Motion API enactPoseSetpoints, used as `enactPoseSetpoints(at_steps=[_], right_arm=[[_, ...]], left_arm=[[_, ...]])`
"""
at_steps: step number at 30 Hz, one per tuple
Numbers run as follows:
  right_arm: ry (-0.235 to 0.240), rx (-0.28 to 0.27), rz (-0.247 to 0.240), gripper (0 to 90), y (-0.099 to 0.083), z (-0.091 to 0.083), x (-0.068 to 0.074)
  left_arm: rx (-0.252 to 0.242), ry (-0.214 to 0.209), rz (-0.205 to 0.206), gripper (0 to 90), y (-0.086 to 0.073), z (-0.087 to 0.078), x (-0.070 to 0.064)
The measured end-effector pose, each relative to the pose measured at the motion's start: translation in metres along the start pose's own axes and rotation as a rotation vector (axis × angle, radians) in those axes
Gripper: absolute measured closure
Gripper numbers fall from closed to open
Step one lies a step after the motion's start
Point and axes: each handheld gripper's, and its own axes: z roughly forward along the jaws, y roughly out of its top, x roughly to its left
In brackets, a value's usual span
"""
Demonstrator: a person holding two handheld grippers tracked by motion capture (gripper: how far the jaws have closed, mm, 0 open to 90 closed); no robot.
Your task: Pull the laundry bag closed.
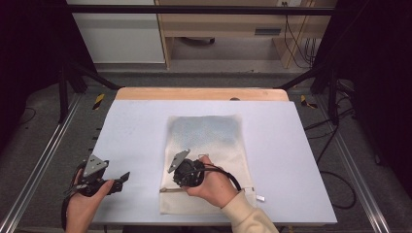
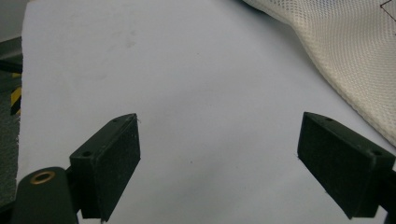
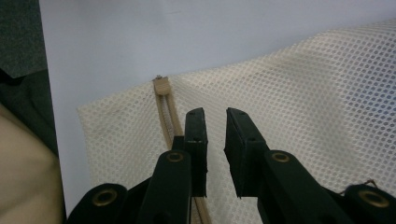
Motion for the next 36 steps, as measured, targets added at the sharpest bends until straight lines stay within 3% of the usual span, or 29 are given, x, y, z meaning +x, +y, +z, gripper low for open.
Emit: enactPoseSetpoints(at_steps=[6,11,19,21,29,33,36], right_arm=[[0.022,-0.015,-0.005,79.6,0.003,0.003,0.004],[0.044,-0.025,-0.005,79.6,0.005,0.008,0.007],[0.101,-0.013,-0.023,74.4,0.015,0.029,0.016],[0.116,-0.008,-0.031,72.8,0.018,0.034,0.018],[0.128,0.024,-0.025,71.9,0.020,0.045,0.016],[0.140,0.059,-0.042,78.1,0.021,0.052,0.018],[0.133,0.068,-0.038,81.4,0.021,0.053,0.018]], left_arm=[[-0.018,0.009,0.005,11.7,0.001,0.000,-0.001],[-0.002,0.007,0.002,11.7,0.001,0.000,-0.003],[0.005,0.001,0.010,11.7,0.000,-0.004,-0.006],[-0.012,0.002,0.006,10.7,0.001,-0.006,-0.008],[-0.001,-0.021,0.014,10.5,0.002,-0.008,-0.015],[-0.002,-0.043,0.015,10.5,0.003,-0.008,-0.019],[-0.013,-0.087,-0.023,10.9,0.003,-0.008,-0.019]])
